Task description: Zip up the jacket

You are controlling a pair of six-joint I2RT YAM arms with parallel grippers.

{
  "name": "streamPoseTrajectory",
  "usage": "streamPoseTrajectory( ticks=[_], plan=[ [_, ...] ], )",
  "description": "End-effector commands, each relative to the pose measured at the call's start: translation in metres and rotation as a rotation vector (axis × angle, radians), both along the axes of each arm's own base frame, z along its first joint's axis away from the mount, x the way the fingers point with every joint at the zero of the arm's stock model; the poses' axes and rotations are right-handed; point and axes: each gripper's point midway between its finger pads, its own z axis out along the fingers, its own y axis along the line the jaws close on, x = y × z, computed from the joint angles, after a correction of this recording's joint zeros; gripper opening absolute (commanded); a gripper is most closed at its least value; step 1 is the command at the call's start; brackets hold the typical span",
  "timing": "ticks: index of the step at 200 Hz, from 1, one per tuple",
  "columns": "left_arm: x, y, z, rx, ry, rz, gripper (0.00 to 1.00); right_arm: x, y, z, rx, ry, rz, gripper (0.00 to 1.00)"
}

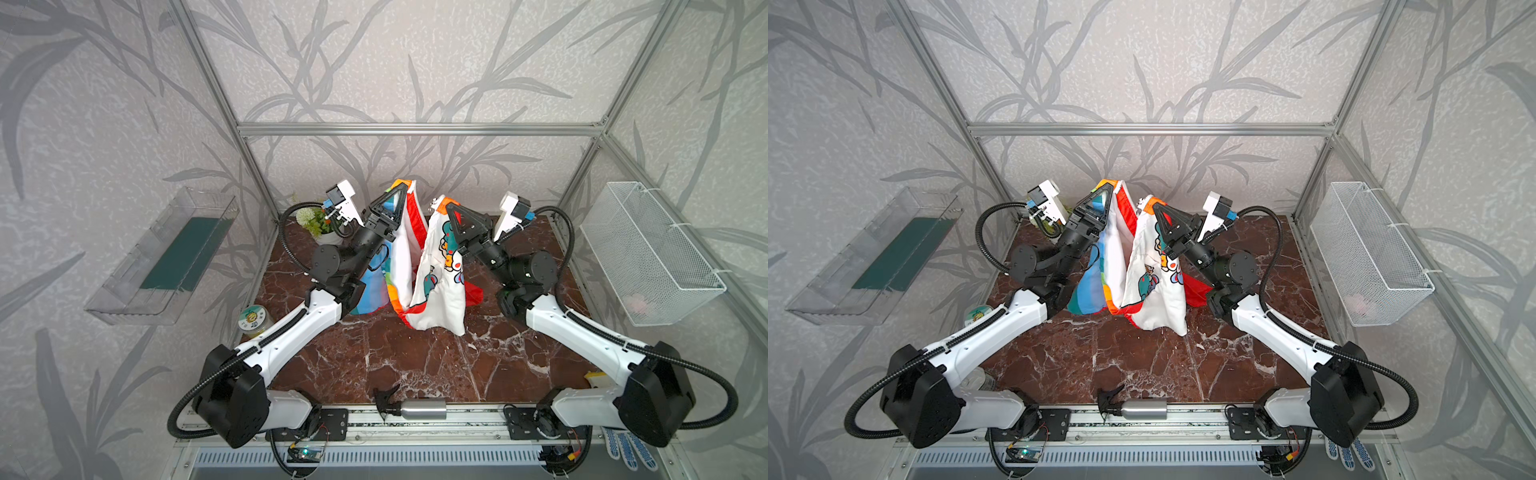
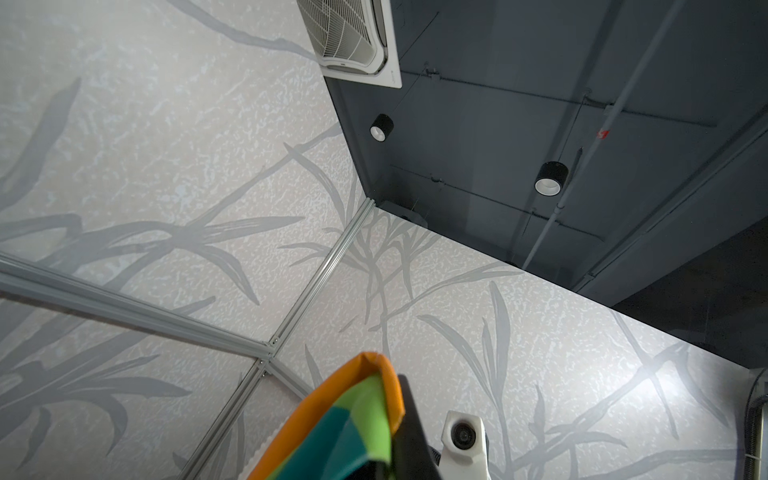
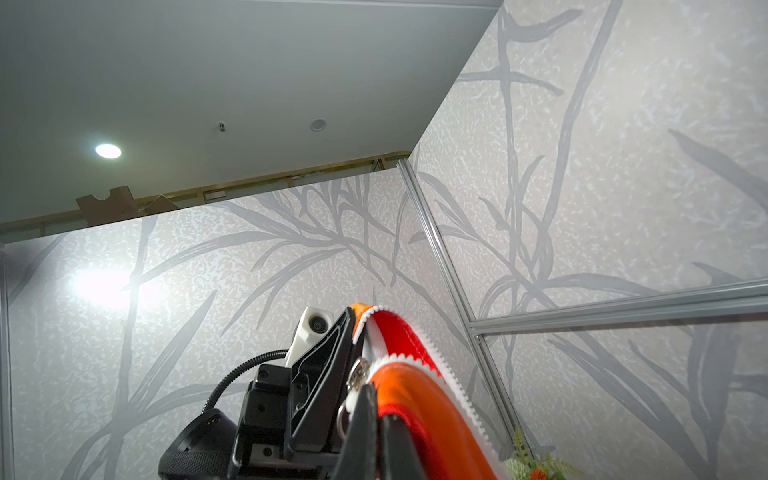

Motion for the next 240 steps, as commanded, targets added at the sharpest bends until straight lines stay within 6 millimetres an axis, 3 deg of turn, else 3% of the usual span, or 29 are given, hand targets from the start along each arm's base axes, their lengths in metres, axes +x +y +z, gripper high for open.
streamPoseTrajectory(
  ticks=[1,75,98,240],
  plan=[
    [-0.028,0.014,0.028,-0.076,-0.209,0.093,0.0,-0.021,-0.007,0.036,0.077,-0.13,0.032,0.0],
    [-0.033,0.012,0.045,-0.132,-0.241,0.069,0.0,-0.053,0.016,0.048,-0.152,-0.397,-0.062,0.0],
    [-0.033,0.013,0.05,-0.149,-0.242,0.059,0.0,-0.061,0.015,0.053,-0.195,-0.435,-0.083,0.0],
    [-0.053,-0.006,0.056,-0.128,-0.286,-0.007,0.0,-0.058,0.008,0.067,-0.123,-0.403,-0.092,0.0]
  ],
)
